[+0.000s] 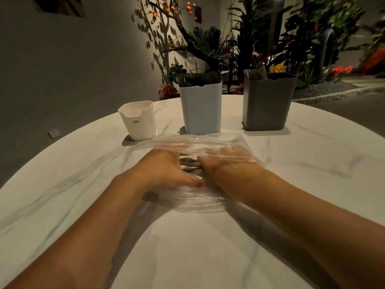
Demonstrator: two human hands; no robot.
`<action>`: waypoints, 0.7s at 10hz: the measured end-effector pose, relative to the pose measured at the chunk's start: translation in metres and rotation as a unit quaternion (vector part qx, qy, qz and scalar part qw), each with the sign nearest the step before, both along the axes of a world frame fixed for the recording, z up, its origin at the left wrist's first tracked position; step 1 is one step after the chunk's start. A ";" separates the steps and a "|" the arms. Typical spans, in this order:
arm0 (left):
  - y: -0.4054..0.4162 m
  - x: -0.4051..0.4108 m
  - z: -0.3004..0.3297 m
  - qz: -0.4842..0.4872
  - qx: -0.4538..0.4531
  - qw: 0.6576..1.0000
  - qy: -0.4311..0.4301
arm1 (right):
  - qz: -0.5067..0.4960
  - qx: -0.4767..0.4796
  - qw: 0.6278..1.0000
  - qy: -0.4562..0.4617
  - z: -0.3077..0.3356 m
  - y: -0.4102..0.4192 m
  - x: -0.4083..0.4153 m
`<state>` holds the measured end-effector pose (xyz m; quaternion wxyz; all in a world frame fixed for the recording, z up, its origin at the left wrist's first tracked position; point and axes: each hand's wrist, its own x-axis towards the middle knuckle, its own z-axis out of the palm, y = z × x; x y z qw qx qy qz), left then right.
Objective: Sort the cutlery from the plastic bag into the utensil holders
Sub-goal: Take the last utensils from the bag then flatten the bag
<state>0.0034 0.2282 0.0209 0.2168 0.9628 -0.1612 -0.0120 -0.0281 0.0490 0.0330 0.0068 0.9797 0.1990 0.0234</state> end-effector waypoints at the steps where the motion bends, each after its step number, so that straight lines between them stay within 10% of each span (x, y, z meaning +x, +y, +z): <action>1: 0.005 -0.005 0.009 -0.019 -0.131 0.991 -0.009 | 0.017 0.004 0.998 -0.054 -0.006 -0.013 -0.009; 4: -0.004 -0.009 0.018 -0.045 -0.281 0.932 0.225 | 0.012 0.059 0.998 -0.036 -0.009 -0.016 -0.005; 7: -0.007 -0.021 0.023 -0.072 -0.248 0.953 0.158 | -0.122 0.060 0.991 0.004 0.000 -0.017 -0.005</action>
